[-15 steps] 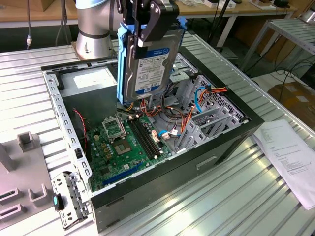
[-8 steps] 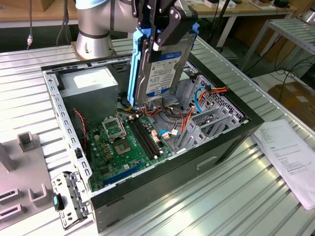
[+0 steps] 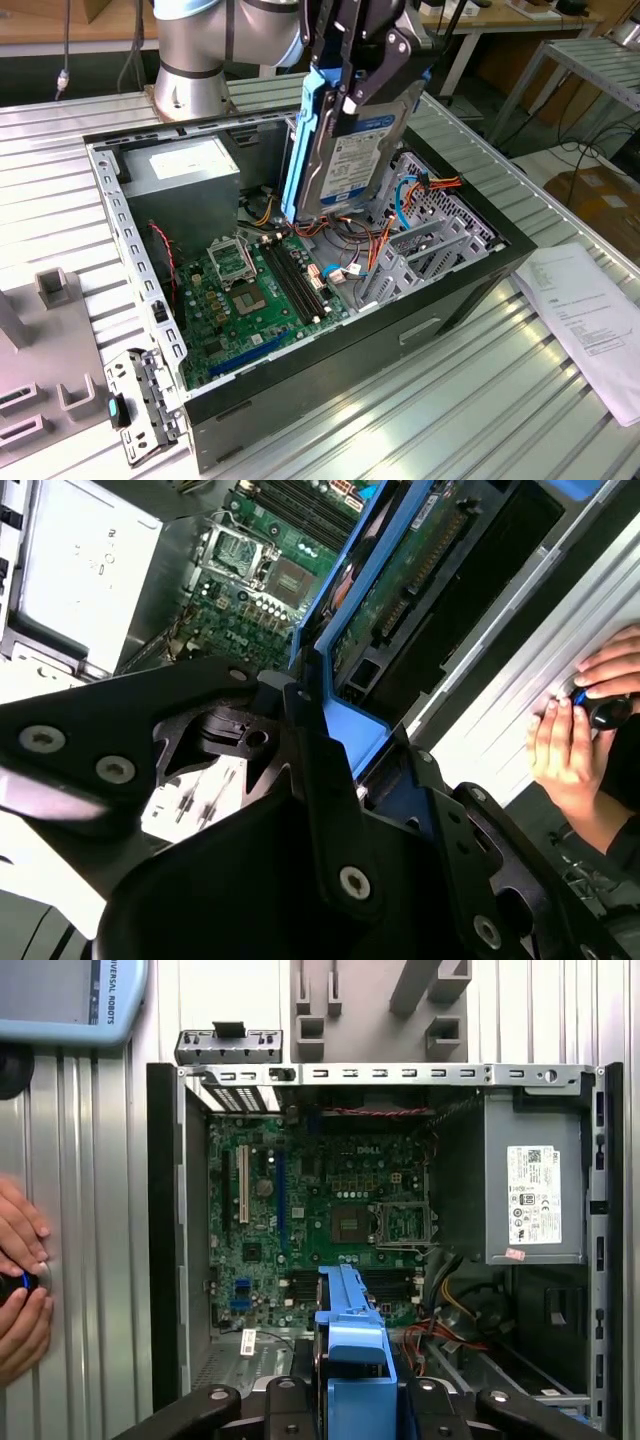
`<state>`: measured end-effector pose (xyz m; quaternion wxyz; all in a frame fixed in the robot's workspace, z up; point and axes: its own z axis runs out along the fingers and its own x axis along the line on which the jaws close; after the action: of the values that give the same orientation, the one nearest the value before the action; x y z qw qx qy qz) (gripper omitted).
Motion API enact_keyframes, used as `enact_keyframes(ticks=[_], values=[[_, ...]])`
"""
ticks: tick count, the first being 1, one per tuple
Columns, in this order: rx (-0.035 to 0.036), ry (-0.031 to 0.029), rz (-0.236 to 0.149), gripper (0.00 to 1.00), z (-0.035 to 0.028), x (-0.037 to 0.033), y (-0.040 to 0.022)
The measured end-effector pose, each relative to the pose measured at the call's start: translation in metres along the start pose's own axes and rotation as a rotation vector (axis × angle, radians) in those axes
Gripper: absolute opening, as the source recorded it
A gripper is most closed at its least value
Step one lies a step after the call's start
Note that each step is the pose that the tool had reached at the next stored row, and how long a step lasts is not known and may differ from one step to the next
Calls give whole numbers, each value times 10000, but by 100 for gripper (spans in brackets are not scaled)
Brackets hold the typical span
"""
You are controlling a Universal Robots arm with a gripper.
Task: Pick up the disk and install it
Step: 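Insert the disk into the insertion slot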
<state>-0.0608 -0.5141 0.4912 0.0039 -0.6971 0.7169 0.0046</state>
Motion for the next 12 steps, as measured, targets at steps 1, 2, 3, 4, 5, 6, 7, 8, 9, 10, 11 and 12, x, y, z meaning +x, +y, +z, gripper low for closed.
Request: enact_keyframes(ticks=[1, 2, 3, 4, 5, 6, 7, 8, 9, 10, 11, 12], values=[[0, 1, 4, 37, 2, 18, -26], [-1, 1, 5, 37, 3, 29, -44], [0, 0, 8, 37, 5, 42, -64], [0, 1, 11, 37, 7, 63, -94], [0, 1, 15, 37, 11, 91, -127], [0, 0, 16, 37, 14, 107, -143], [0, 1, 18, 37, 16, 123, -157], [0, 0, 21, 37, 20, 146, -175], [0, 0, 22, 37, 23, 163, -188], [0, 1, 23, 37, 25, 178, -199], [0, 0, 25, 37, 28, 198, -213], [0, 0, 27, 37, 31, 214, -224]])
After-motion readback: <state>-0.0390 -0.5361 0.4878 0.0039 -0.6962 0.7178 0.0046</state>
